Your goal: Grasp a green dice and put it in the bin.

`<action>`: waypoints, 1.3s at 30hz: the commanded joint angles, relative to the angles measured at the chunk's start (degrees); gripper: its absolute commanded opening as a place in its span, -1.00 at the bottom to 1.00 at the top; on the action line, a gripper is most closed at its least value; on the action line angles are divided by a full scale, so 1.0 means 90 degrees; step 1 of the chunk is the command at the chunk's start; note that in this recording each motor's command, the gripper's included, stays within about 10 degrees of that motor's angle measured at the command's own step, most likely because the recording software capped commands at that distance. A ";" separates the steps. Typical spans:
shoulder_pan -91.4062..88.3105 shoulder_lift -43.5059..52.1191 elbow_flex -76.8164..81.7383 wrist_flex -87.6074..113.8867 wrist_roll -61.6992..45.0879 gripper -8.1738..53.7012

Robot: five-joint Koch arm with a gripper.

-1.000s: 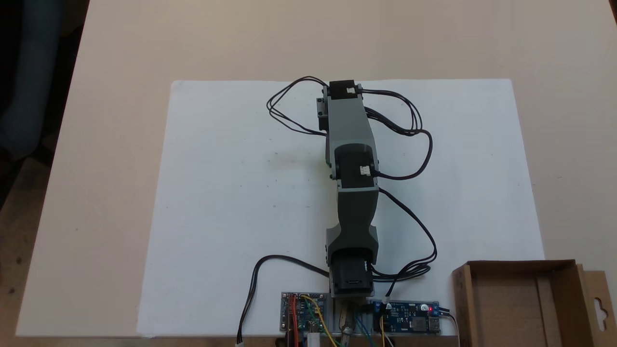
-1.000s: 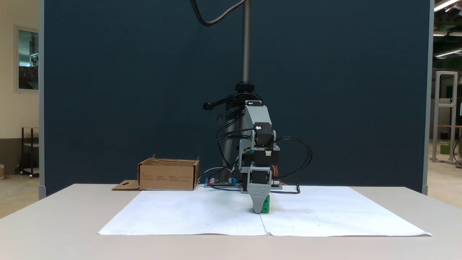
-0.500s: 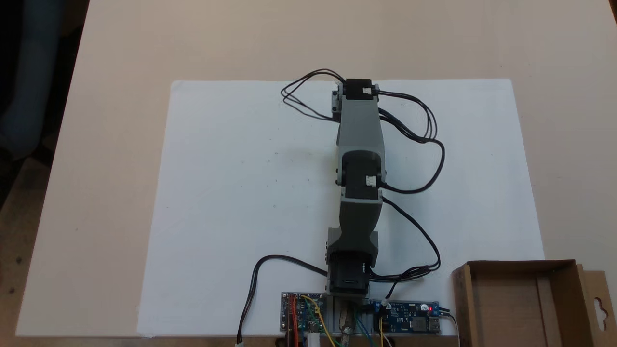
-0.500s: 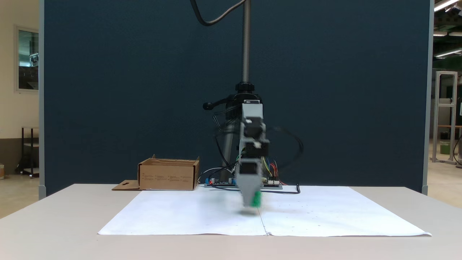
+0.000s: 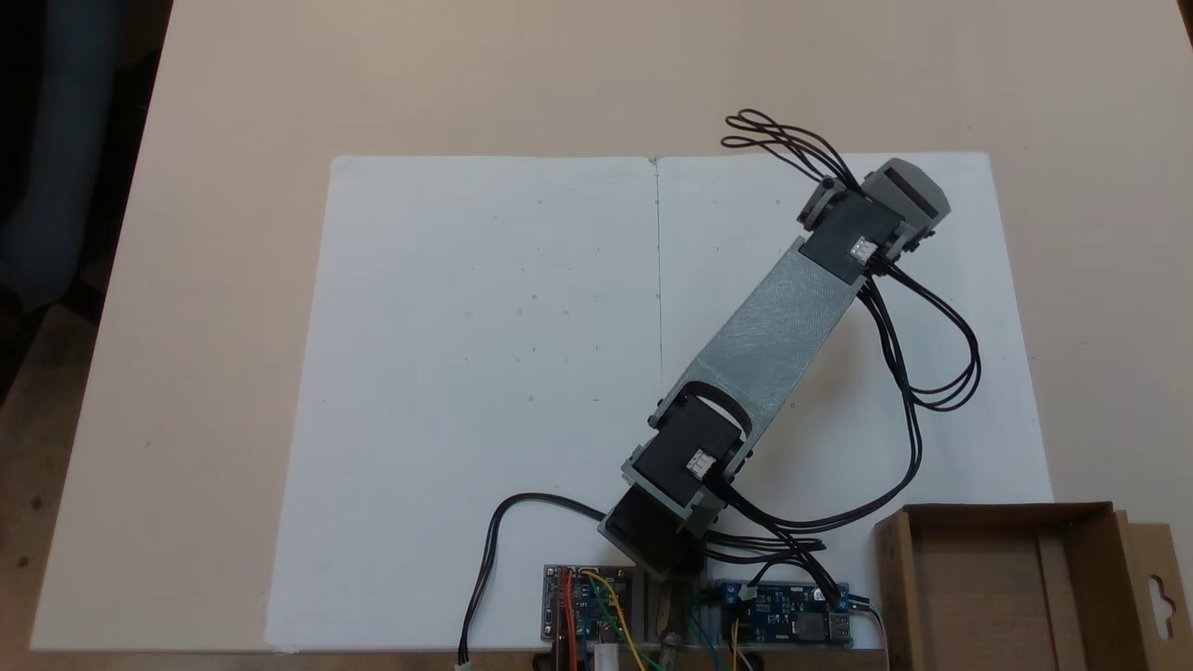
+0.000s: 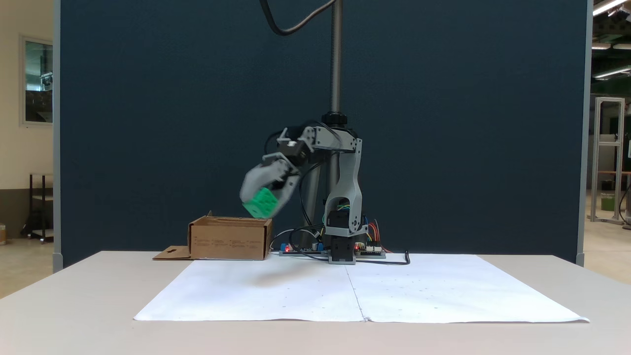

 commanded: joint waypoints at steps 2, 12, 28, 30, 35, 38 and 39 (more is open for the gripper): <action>0.1064 0.0322 -0.0703 -0.0283 -0.0410 -0.35; 0.3994 0.0312 -0.1309 0.1299 -0.1670 -0.35; 0.6348 -0.1309 -0.1299 0.0967 -0.3672 -0.35; 0.6582 -0.1582 -0.1309 0.0781 -0.3975 -0.35; 0.6885 -0.1797 -0.1309 0.0703 -0.4316 -0.35; 0.7080 -0.1846 -0.1309 0.0723 -0.4326 -0.35; 0.7119 -0.1904 -0.1309 0.0723 -0.4336 -0.35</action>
